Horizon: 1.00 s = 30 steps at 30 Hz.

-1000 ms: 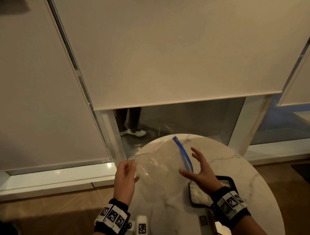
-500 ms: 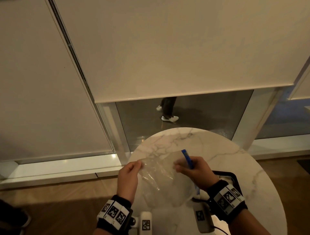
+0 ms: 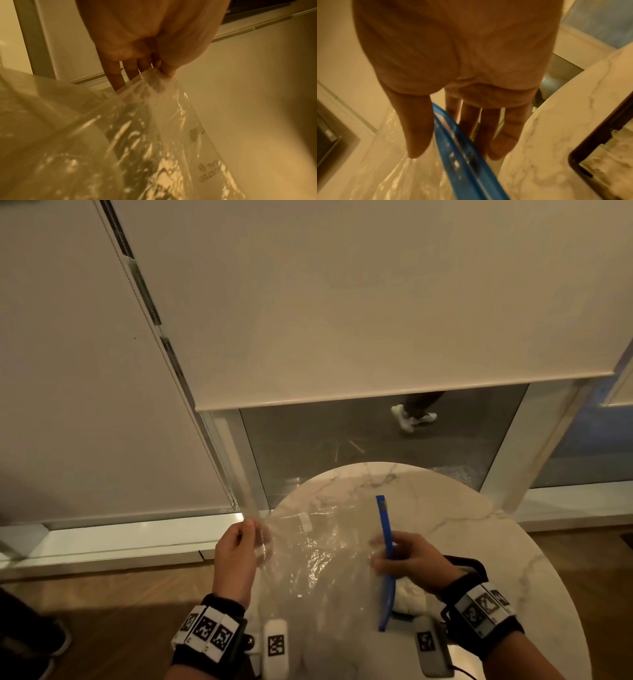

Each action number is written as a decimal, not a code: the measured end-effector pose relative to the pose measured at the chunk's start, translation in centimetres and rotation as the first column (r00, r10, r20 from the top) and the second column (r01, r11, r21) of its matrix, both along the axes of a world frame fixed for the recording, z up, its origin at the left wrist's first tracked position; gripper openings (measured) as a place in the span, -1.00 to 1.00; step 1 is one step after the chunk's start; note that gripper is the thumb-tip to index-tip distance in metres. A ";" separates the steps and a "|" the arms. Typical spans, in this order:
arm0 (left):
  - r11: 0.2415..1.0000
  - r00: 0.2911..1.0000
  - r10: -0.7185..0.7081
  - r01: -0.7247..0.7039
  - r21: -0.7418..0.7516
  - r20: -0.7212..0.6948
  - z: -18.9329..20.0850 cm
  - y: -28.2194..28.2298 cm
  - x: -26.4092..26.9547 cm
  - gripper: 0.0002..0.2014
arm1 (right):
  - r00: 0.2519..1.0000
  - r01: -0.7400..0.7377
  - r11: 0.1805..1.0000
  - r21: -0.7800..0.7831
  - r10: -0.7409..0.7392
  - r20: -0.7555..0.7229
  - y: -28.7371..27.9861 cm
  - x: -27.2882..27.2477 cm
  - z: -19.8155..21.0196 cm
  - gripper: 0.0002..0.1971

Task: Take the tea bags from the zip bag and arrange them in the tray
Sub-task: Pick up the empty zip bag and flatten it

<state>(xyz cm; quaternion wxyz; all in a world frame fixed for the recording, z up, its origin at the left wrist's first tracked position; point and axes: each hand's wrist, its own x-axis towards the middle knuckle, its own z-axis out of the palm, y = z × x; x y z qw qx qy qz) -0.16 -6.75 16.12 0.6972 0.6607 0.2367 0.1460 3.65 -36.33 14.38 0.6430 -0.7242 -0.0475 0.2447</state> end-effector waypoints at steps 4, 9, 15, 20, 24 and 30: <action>0.993 0.999 -0.030 0.032 -0.117 0.022 -0.7 0.1 -0.4 -0.76 | 0.987 0.140 0.988 0.069 -0.145 0.072 0.1 -0.7 -1.2 -0.89; 0.975 0.945 -0.221 0.211 -0.068 -0.240 -3.7 -1.1 -1.0 -0.61 | 0.980 0.188 0.973 0.134 -0.195 0.038 -0.4 -0.7 -0.9 -0.86; 0.910 0.890 -0.398 0.352 -0.219 -0.224 -3.7 -3.7 -2.0 -0.45 | 0.933 0.352 0.918 0.182 -0.359 0.010 -0.4 -0.8 -2.0 -0.86; 0.938 0.916 -0.344 0.343 -0.039 -0.205 -3.1 -4.5 -2.1 -0.55 | 0.997 0.054 0.990 0.132 -0.046 -0.057 -1.3 -1.2 -1.9 -0.55; 0.955 0.948 -0.252 0.276 0.108 -0.193 -2.9 -3.7 -1.8 -0.81 | 0.998 0.055 0.994 0.091 -0.051 -0.040 -2.6 -0.7 -2.1 -0.68; 0.958 0.983 -0.101 0.138 0.251 -0.152 -3.3 -2.3 -0.9 -0.82 | 0.982 0.187 0.974 0.128 -0.186 -0.019 -2.6 0.3 -1.7 -0.82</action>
